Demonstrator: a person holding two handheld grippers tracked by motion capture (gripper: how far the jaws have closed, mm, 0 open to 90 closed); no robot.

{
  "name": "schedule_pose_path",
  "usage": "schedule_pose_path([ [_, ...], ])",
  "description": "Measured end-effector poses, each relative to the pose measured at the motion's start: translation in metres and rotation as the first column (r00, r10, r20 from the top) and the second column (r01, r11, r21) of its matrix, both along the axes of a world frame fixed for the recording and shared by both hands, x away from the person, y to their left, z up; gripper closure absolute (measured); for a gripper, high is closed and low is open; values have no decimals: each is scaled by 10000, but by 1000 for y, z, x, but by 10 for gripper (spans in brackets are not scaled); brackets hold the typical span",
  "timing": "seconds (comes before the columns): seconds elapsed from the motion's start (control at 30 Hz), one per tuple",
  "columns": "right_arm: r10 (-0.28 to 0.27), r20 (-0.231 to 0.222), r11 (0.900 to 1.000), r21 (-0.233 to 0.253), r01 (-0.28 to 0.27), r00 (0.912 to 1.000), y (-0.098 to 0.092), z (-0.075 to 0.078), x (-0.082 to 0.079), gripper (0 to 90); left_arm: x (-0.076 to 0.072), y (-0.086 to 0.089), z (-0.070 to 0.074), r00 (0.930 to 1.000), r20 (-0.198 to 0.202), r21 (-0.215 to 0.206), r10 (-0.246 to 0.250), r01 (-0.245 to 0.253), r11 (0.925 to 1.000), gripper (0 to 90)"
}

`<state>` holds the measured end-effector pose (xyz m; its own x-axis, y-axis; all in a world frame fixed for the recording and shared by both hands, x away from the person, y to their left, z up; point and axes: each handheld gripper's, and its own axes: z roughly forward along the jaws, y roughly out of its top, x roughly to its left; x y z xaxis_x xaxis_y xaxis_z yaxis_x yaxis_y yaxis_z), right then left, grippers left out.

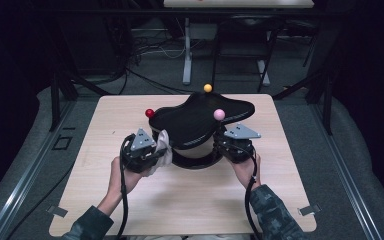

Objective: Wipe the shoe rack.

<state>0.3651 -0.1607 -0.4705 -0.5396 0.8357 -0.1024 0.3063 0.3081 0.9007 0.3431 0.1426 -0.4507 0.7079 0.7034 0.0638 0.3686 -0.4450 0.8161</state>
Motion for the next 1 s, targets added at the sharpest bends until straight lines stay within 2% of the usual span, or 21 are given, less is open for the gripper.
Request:
schedule_pose_path([
  [0.13,17,11,10000,-27,-16,10000,0,0,0,744,17,6,-7,9990,-327,58,303,-301,9995,814],
  [0.17,18,19,10000,-42,-18,10000,0,0,0,745,21,6,-8,9986,-357,206,390,-383,9991,814],
  [0.27,-29,32,9999,-111,30,10000,0,0,0,744,35,10,-13,9962,-555,307,676,-659,9974,814],
  [0.47,115,40,9999,-31,-115,9999,0,0,0,744,62,20,-27,9866,-964,470,1320,-1280,9907,813],
  [0.5,-116,50,9997,-204,117,9999,0,0,0,744,65,21,-28,9851,-1038,495,1374,-1329,9899,813],
  [0.53,149,54,9999,-33,-149,9999,0,0,0,744,70,23,-31,9829,-1071,565,1501,-1447,9879,813],
  [0.67,69,46,10000,-8,-69,10000,0,-1,0,745,86,30,-38,9739,-1309,658,1857,-1783,9818,812],
  [0.87,165,39,9999,-35,-165,9999,2,-1,0,745,107,39,-49,9609,-1454,750,2358,-2270,9710,811],
  [1.0,180,17,9998,-102,-179,9998,2,0,0,745,117,45,-56,9455,-1635,877,2817,-2705,9587,810],
])
